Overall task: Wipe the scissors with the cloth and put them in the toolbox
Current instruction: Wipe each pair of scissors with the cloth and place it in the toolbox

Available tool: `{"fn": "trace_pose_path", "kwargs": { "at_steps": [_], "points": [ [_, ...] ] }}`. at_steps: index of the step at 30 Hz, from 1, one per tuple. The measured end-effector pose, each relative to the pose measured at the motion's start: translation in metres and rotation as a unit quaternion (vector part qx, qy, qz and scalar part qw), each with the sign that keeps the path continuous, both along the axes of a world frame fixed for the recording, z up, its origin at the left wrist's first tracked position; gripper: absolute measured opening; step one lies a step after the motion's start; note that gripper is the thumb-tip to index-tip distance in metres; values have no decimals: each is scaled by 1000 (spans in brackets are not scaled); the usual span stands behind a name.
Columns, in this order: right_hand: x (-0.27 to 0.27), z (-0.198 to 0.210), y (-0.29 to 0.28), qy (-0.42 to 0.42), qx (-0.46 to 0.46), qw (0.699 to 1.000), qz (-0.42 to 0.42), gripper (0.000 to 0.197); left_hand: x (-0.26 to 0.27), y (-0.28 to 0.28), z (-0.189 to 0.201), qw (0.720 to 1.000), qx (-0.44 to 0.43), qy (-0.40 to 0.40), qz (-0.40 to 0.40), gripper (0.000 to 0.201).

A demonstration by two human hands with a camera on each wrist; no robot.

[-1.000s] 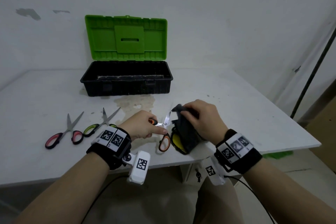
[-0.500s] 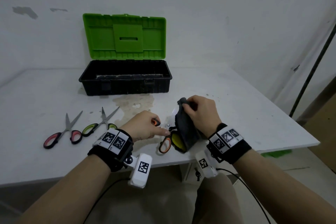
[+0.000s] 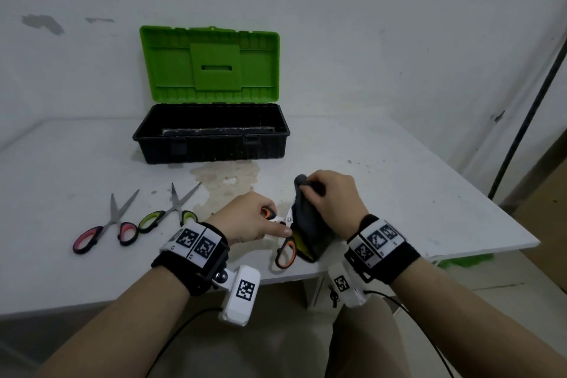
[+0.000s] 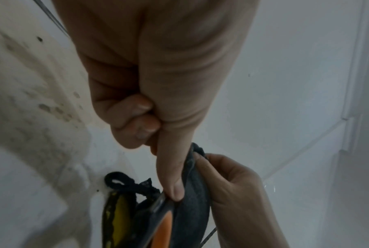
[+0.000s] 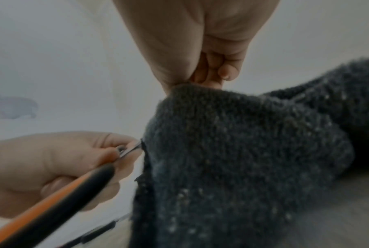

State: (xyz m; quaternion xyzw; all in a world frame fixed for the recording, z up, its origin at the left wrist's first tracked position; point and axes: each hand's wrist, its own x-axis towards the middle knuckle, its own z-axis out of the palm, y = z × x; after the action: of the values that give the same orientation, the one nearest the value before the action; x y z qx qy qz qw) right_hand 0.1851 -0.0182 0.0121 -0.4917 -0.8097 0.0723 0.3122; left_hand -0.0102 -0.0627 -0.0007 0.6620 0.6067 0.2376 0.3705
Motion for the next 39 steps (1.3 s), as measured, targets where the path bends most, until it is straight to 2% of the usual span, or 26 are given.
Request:
{"fn": "trace_pose_path", "kwargs": {
  "at_steps": [4,7,12,15,19,25,28,30,32,34,37,39],
  "points": [
    [8,8,5,79,-3,994,-77,14,-1,0,1,998,-7,-49,39,34],
    [13,9,-7,106,23,993,-47,11,-7,0,2,994,-12,-90,68,39],
    [2,1,-28,-5,13,997,72,14,-4,1,1,993,-11,-93,66,40],
    [-7,-2,-28,-37,-3,990,137,14,2,1,0,995,-12,-85,60,37],
    [-14,1,-21,-39,-17,992,118,14,1,0,1,997,18,-49,60,38],
    [-14,7,-11,20,17,1000,0,15,0,1,0,996,47,6,73,51],
    [-10,12,-15,1,27,997,66,15,-1,1,-2,996,38,-8,82,51],
    [-11,11,-20,-50,2,990,131,14,-1,2,-1,995,34,-21,87,42],
    [-12,7,-21,-81,-16,984,157,12,-1,0,1,996,38,-15,84,34],
    [-11,4,-17,-70,-11,988,135,11,0,-2,2,995,47,-10,84,37],
    [-4,5,-6,-16,15,999,36,10,-2,-4,4,993,40,-50,94,50],
    [3,8,-3,16,36,999,17,12,-3,-4,5,991,28,-83,97,46]
  ]
}}
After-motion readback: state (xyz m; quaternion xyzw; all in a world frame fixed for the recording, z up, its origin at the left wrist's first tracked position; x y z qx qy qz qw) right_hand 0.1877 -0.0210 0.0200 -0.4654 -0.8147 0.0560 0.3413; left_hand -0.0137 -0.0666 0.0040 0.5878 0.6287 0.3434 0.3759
